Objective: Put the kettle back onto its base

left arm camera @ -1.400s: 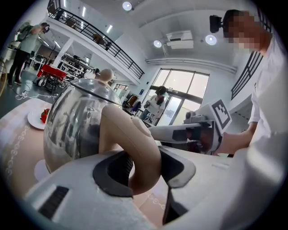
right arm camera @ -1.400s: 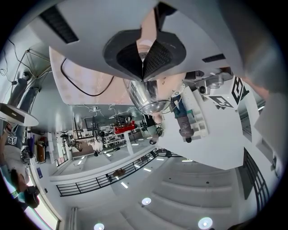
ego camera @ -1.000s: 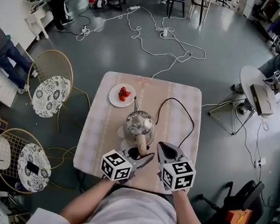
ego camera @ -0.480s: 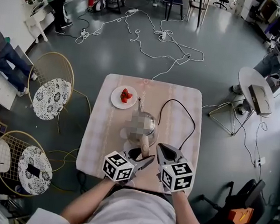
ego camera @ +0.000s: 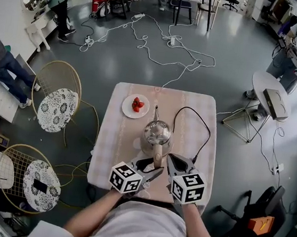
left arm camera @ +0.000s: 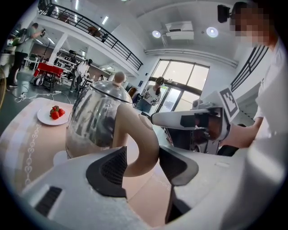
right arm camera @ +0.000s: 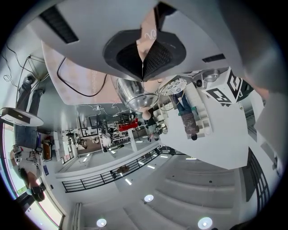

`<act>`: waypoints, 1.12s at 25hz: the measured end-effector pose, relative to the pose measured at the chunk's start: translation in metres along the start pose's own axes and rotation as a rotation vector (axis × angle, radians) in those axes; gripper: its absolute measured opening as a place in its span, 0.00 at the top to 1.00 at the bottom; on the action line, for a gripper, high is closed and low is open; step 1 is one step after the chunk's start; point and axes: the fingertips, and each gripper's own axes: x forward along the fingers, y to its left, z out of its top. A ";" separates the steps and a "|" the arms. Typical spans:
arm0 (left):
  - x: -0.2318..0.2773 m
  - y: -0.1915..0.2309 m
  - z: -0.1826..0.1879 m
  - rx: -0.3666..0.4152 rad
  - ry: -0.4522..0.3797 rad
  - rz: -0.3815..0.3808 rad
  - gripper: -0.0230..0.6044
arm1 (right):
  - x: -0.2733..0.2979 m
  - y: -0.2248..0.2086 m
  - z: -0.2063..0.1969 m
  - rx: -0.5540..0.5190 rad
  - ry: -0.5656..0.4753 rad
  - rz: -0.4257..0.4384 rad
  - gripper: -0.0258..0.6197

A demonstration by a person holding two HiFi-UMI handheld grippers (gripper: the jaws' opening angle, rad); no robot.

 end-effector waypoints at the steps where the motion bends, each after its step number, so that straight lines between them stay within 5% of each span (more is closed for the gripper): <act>1: -0.003 0.001 0.000 0.002 0.002 -0.001 0.62 | 0.000 0.002 0.000 0.003 -0.003 -0.002 0.95; 20: -0.053 -0.022 0.023 0.030 -0.046 -0.038 0.62 | -0.028 0.052 0.003 0.004 -0.018 -0.062 0.95; 28: -0.086 -0.036 0.028 0.043 -0.093 0.004 0.67 | -0.038 0.082 0.001 -0.012 -0.028 -0.057 0.95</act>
